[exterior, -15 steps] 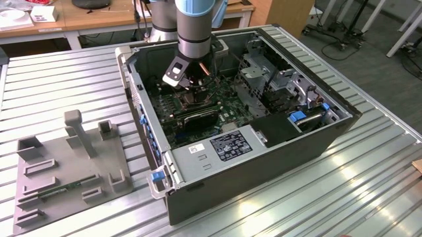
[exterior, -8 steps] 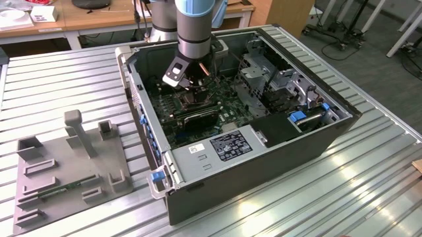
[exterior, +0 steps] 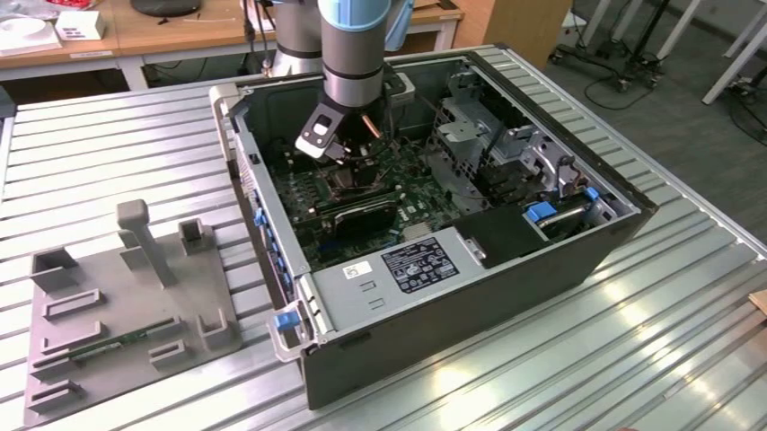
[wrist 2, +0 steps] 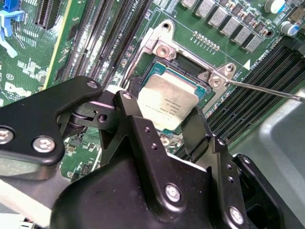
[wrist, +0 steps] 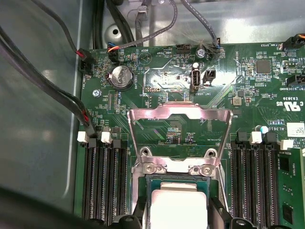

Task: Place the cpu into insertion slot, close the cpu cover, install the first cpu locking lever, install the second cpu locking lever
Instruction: 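Place the cpu into insertion slot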

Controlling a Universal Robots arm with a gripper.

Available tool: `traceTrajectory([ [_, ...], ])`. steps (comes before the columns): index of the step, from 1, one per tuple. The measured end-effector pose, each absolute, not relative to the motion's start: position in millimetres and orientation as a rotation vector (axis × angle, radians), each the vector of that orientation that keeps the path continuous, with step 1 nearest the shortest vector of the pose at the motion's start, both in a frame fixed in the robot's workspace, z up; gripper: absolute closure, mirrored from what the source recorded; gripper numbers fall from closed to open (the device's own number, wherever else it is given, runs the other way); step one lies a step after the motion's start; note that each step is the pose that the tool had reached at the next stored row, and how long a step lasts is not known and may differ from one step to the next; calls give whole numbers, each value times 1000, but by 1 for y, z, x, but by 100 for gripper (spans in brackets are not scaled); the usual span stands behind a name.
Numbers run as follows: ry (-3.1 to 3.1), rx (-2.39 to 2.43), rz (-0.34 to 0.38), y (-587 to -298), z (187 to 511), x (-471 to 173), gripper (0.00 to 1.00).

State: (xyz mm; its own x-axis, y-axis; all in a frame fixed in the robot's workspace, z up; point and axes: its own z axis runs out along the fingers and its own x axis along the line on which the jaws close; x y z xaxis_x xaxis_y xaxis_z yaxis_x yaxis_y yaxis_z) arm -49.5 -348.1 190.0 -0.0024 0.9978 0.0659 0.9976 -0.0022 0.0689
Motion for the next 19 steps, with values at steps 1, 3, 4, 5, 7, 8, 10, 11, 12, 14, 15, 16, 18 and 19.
traceTrajectory([
  [1,2217,2217,150,-348,190,-49,39],
  [3,2218,2217,150,-348,191,-49,39],
  [4,2218,2217,150,-348,191,-49,39],
  [5,2218,2217,150,-348,192,-49,39],
  [7,2217,2217,150,-348,193,-49,39],
  [8,2218,2217,150,-348,193,-49,39],
  [10,2218,2217,151,-348,193,-49,39],
  [11,2218,2217,150,-348,194,-49,39],
  [12,2218,2217,150,-348,194,-49,39],
  [14,2218,2217,150,-348,194,-49,39],
  [15,2217,2217,150,-348,194,-49,39],
  [16,2218,2217,150,-348,194,-49,39],
  [18,2218,2217,150,-348,194,-49,39],
  [19,2218,2217,150,-348,194,-49,39],
])
